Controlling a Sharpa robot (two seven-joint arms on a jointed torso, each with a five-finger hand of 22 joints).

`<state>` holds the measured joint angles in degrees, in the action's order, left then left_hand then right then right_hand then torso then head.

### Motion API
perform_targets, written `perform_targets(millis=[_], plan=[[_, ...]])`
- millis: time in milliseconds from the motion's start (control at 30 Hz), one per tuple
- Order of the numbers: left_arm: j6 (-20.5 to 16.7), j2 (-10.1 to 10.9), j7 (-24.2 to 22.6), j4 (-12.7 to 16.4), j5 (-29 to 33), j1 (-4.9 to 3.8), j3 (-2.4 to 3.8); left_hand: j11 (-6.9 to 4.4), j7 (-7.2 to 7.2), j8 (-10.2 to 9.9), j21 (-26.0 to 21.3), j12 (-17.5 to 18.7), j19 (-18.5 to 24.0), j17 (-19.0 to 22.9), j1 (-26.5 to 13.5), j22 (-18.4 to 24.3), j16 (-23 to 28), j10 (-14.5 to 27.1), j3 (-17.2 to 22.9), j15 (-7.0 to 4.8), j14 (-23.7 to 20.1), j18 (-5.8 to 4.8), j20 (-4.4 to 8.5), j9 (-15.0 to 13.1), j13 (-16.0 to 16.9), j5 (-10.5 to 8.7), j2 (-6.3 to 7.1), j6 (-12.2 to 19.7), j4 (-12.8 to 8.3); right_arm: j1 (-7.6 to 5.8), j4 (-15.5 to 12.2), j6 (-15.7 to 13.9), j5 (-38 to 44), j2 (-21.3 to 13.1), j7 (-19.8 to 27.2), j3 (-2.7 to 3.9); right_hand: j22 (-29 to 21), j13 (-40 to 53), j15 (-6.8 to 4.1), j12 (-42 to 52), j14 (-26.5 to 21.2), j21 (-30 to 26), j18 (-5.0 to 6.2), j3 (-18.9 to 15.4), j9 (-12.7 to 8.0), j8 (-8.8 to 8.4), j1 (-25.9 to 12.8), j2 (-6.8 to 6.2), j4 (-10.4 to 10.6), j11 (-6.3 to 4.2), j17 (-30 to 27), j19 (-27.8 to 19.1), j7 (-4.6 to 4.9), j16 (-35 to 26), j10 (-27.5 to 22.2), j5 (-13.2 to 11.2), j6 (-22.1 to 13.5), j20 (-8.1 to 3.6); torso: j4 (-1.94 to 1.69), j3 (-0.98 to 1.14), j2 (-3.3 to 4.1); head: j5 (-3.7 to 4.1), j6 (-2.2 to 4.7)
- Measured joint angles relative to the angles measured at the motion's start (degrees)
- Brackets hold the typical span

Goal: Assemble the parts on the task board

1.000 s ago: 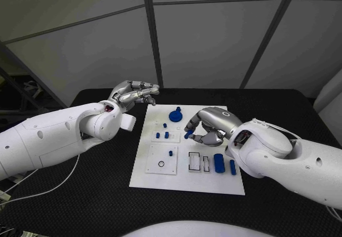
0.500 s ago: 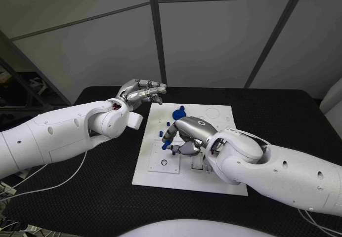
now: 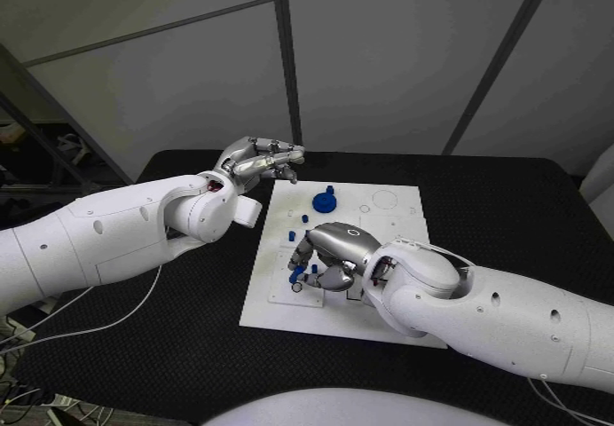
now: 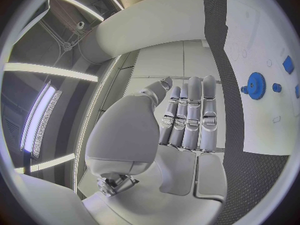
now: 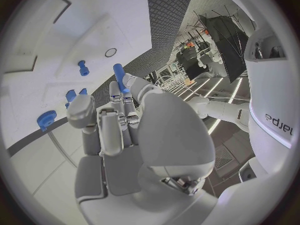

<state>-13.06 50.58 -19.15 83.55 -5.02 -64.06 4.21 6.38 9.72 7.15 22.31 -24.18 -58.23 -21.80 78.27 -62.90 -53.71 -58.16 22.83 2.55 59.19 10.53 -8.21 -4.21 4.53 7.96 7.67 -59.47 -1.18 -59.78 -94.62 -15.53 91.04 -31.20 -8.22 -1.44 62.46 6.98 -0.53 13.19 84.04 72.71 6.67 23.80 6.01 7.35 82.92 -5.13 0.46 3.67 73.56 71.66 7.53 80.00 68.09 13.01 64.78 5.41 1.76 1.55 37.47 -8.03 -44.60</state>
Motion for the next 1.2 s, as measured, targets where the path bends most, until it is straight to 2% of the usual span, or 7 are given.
perform_targets(millis=[800,1200], plan=[[0.2,0.0,0.1,-0.2,0.0,0.0,-0.01,0.0,0.0,0.0,0.0,0.0,0.0,0.0,0.0,0.0,0.0,0.0,-0.2,0.0,0.0,-0.01,0.0,0.0,0.0,0.0,0.0,0.0,0.2,0.07,1.9,4.3,0.4,0.8,0.0,-0.34,-0.1,0.1,0.0,-0.2,0.0,0.0,0.0,-0.1,0.0,-0.19,0.1,0.11,-0.1,0.03,-0.1,0.0,0.28,0.0,0.0,-0.1,-0.1,0.0,0.0,-0.07,-0.04,-0.25,-0.4],[0.3,0.0,0.1,-0.1,0.0,0.0,-0.01,-0.01,0.0,0.0,0.0,0.0,0.0,0.0,0.0,0.0,0.0,0.0,-0.2,0.0,0.0,0.0,0.0,0.0,0.0,0.0,0.0,0.0,0.2,0.08,2.3,4.9,2.3,1.3,-1.3,-0.39,-0.2,0.3,0.0,-0.2,0.0,0.0,0.0,-0.1,0.1,0.0,0.4,-0.21,-0.1,0.03,-0.2,0.0,0.29,0.0,0.0,-0.3,-0.1,0.0,-0.01,-0.07,-0.05,-0.15,-0.37]])
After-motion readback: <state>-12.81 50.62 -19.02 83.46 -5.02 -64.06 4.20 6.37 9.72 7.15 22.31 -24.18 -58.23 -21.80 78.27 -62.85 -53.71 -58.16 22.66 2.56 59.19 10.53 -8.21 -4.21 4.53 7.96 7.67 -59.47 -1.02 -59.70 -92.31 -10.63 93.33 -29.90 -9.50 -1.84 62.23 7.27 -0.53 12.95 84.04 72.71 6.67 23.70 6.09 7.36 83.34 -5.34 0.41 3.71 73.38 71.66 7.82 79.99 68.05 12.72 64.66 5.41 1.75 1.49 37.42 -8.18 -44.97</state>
